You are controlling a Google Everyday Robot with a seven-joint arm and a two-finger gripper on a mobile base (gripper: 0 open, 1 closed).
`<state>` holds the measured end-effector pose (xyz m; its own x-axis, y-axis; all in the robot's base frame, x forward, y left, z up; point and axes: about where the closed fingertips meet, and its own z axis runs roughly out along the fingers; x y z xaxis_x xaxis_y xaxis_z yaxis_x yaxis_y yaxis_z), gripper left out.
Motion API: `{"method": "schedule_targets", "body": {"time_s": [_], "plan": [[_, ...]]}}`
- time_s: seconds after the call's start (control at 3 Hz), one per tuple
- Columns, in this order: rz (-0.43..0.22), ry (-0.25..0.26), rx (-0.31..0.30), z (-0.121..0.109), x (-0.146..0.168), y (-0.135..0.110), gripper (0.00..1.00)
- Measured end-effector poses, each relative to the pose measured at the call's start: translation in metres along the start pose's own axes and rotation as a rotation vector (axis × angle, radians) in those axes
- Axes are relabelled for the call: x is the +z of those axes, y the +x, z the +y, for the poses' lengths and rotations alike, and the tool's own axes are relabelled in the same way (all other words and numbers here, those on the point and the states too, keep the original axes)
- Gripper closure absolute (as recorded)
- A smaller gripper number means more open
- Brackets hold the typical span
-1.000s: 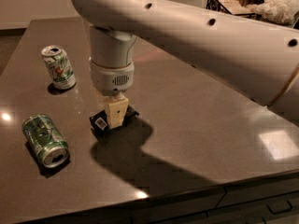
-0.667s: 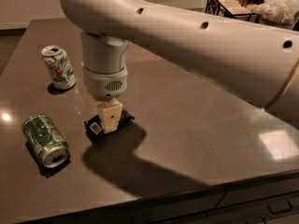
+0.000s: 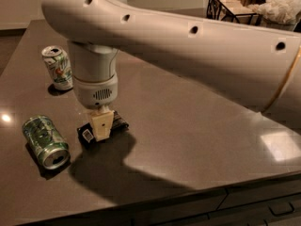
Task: Move rxbar chocolate near green can
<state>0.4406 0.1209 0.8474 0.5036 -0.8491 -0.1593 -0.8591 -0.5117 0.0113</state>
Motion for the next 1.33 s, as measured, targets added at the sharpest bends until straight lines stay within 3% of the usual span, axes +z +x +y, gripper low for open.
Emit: {"method": "schedule_targets", "body": {"time_s": [0.33, 0.67, 1.33], "plan": [[0.0, 0.004, 0.019, 0.0018, 0.0031, -0.0074, 0.28], [-0.001, 0.009, 0.017, 0.0012, 0.0028, -0.0077, 0.05], [-0.002, 0.012, 0.016, 0.0009, 0.0028, -0.0083, 0.0]]}}
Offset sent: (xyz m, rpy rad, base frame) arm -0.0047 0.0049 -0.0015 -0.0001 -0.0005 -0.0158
